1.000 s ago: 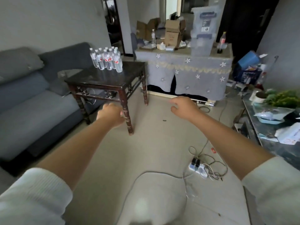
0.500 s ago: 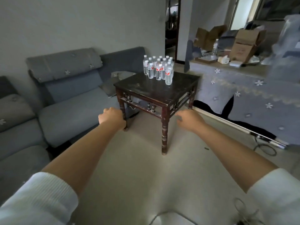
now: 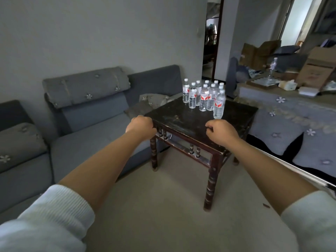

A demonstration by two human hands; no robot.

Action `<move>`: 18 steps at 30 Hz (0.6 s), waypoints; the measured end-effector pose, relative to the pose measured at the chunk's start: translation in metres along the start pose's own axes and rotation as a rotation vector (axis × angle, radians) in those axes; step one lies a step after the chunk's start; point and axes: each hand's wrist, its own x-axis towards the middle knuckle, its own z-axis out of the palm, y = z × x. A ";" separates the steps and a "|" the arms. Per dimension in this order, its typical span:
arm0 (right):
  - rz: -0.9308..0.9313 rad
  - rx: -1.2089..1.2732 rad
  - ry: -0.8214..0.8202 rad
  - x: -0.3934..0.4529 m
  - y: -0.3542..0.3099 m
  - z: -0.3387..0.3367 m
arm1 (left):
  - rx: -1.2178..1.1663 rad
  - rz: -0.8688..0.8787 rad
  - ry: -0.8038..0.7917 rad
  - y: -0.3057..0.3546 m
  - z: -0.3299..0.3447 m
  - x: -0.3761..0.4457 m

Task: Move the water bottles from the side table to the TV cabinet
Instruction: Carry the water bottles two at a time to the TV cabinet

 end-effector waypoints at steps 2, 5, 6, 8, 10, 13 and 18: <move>0.008 -0.004 0.006 0.032 0.000 0.004 | 0.003 0.025 0.009 -0.005 -0.004 0.032; 0.036 -0.008 0.020 0.074 0.005 0.007 | 0.005 0.045 0.026 -0.010 -0.007 0.077; 0.047 -0.007 0.018 0.086 0.008 0.009 | 0.004 0.051 0.024 -0.011 -0.005 0.091; 0.073 -0.009 0.016 0.114 0.015 0.015 | -0.003 0.064 0.006 -0.013 0.002 0.124; 0.079 -0.023 0.015 0.141 0.023 0.020 | -0.021 0.092 -0.024 -0.012 0.010 0.153; 0.087 -0.035 0.001 0.188 0.043 0.031 | -0.045 0.124 -0.060 -0.005 0.020 0.204; 0.129 -0.061 -0.044 0.283 0.087 0.039 | -0.055 0.177 -0.053 0.024 0.020 0.314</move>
